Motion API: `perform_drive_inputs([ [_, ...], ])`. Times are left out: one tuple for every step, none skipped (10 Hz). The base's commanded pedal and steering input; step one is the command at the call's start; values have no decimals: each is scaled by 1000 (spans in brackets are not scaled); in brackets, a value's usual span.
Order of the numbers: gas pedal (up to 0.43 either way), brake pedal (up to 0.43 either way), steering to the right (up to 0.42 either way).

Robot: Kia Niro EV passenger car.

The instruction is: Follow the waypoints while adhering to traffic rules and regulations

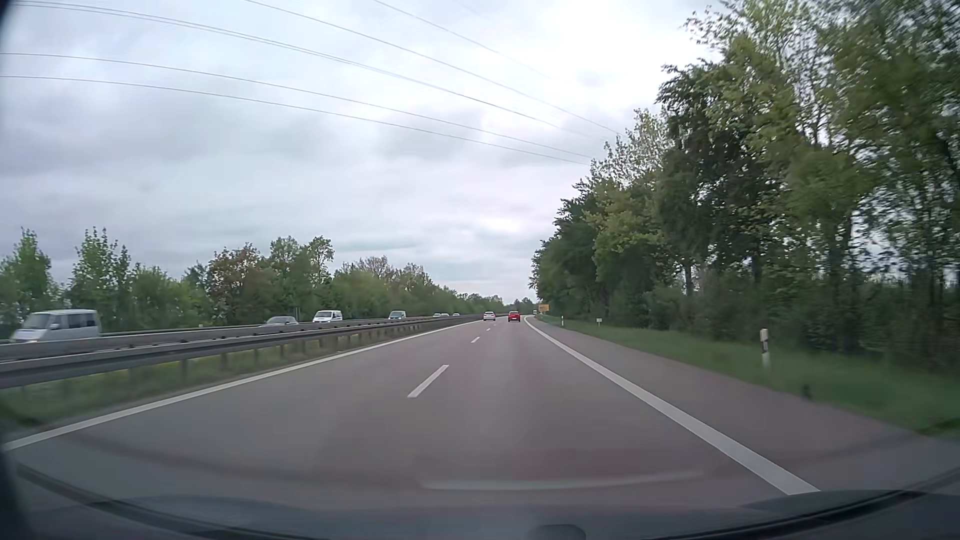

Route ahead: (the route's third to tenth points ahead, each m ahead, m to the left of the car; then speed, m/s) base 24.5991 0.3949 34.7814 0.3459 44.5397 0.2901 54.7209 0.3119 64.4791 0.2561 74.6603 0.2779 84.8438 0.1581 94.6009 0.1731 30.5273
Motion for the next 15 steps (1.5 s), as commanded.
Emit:
perform_drive_inputs([
  [240,0,1],
  [240,0,0],
  [240,0,0],
  [240,0,1],
  [240,0,1],
  [240,0,1],
  [240,0,1],
  [240,0,1],
  [240,0,1],
  [240,0,1],
  [240,0,0],
  [240,0,0],
  [240,0,1],
  [240,0,1],
  [240,0,2],
])
